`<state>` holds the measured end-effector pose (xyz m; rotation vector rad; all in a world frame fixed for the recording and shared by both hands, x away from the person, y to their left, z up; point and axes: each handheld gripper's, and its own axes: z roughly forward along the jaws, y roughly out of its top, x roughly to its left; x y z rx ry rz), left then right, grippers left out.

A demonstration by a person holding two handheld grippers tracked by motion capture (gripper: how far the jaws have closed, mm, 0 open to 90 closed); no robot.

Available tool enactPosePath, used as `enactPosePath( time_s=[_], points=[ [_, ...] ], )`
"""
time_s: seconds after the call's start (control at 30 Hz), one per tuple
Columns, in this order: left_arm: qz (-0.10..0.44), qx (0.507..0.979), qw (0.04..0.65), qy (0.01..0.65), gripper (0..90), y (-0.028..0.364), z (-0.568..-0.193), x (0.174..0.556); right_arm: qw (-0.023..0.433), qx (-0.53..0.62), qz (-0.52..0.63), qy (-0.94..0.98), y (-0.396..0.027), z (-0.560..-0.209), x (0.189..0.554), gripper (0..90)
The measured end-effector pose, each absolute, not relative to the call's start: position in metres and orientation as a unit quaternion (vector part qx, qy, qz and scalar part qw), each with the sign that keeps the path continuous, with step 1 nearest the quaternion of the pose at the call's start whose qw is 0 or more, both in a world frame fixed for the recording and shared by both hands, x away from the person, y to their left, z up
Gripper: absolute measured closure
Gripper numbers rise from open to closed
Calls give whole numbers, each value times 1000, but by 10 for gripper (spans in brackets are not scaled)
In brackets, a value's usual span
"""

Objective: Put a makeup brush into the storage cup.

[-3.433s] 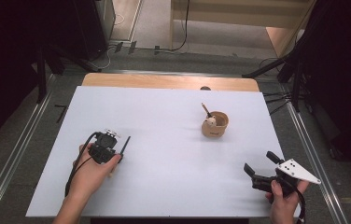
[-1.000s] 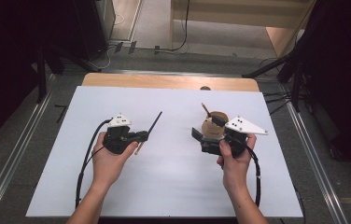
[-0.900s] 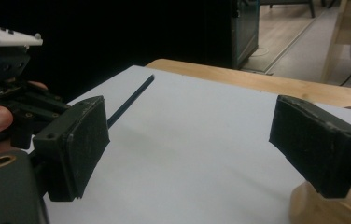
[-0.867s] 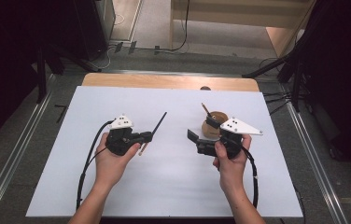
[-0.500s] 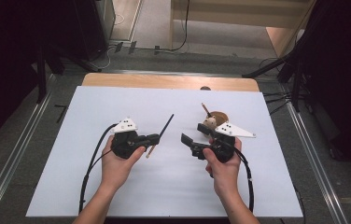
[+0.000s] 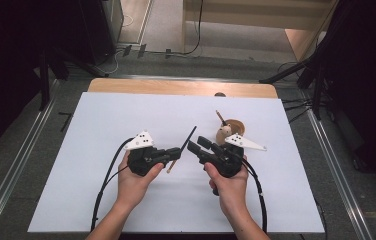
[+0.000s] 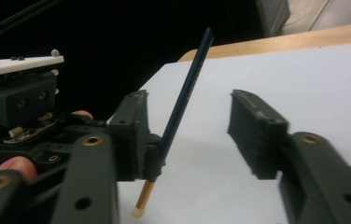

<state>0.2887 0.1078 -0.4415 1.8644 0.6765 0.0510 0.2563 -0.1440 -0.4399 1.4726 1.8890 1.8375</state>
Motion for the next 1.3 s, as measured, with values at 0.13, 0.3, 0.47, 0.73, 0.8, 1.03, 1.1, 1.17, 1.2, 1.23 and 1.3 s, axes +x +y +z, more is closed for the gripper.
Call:
enactPosePath(
  time_s=[0.13,0.3,0.47,0.73,0.8,1.03,1.1,1.17,1.2,1.23,1.3],
  points=[
    [21,784,552,283,845,106,-441,287,54,491,613,616,-144,-443,255,576],
    [19,785,554,276,845,102,-443,285,26,498,627,598,-146,-446,256,636],
    [20,783,559,274,845,99,-442,282,20,504,629,592,-143,-448,255,674],
    [23,782,561,272,845,97,-442,281,9,509,645,570,-141,-451,254,719],
    [23,781,561,272,845,97,-442,280,6,511,648,565,-141,-452,254,726],
    [21,779,564,273,845,97,-442,280,-4,519,650,555,-141,-455,253,750],
    [20,779,564,273,845,97,-442,280,-7,520,650,555,-141,-456,254,759],
    [20,780,563,273,845,97,-442,281,-9,520,650,555,-141,-456,254,766],
    [19,780,563,274,845,96,-443,280,-11,519,649,556,-141,-456,254,768],
    [19,780,562,273,845,96,-443,280,-10,519,648,557,-140,-456,254,773],
    [19,781,562,273,845,96,-443,280,-12,518,647,559,-139,-457,254,787]
  ],
)
